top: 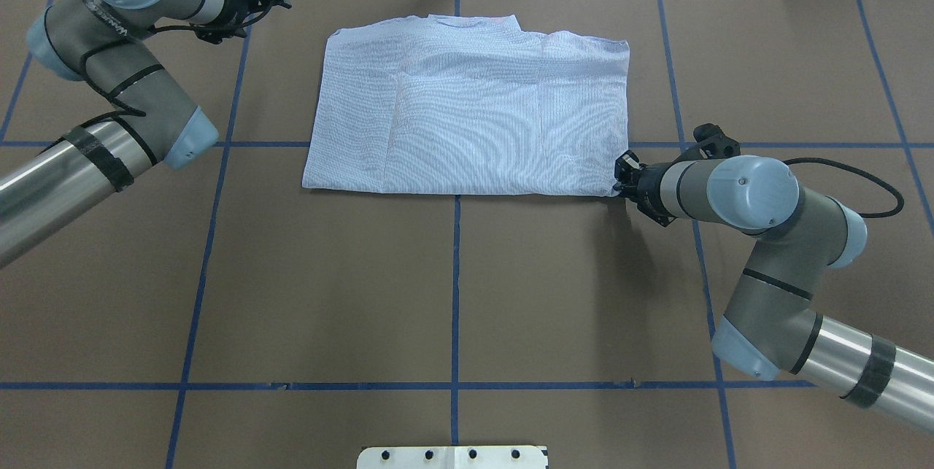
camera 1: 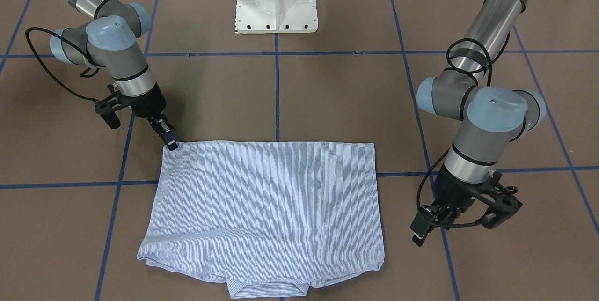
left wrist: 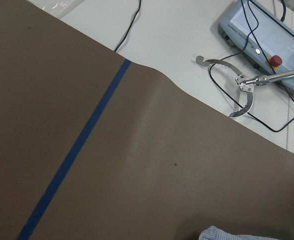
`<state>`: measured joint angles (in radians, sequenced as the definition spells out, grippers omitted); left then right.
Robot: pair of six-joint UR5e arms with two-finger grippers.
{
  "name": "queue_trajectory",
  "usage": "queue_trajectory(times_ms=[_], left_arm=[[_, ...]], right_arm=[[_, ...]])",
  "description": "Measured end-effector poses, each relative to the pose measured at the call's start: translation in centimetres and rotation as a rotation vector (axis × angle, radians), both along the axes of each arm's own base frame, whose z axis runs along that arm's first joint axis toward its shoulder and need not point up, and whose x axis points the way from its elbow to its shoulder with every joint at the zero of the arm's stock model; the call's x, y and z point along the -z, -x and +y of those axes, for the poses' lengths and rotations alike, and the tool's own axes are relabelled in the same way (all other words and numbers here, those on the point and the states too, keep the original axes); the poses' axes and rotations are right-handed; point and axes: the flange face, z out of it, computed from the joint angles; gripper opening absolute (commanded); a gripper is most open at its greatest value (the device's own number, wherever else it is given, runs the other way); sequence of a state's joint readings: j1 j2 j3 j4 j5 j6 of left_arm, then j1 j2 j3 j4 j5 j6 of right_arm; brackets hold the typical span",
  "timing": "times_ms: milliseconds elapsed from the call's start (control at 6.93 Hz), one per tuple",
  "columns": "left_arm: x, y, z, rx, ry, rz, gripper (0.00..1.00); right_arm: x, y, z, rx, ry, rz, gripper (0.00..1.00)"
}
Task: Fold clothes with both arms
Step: 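Grasp the shirt edge with the right gripper and drag it toward the robot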
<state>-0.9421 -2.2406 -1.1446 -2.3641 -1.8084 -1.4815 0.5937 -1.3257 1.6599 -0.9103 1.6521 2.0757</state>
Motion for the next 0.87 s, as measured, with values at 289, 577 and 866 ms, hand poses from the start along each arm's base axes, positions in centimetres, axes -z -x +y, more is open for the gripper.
queue_trajectory(times_ms=[289, 577, 866], left_arm=[[0.9, 0.3, 0.5, -0.005, -0.025, 0.018, 1.0], [2.4, 0.8, 2.9, -0.041, -0.104, 0.06, 1.0], [3.9, 1.5, 6.2, -0.1, -0.147, 0.115, 1.0]], right_arm=[[2.1, -1.9, 0.7, 0.014, 0.0, -0.036, 0.0], [4.6, -5.4, 5.1, 0.069, 0.053, -0.061, 0.0], [6.7, -6.0, 13.8, 0.308, 0.151, -0.098, 0.0]])
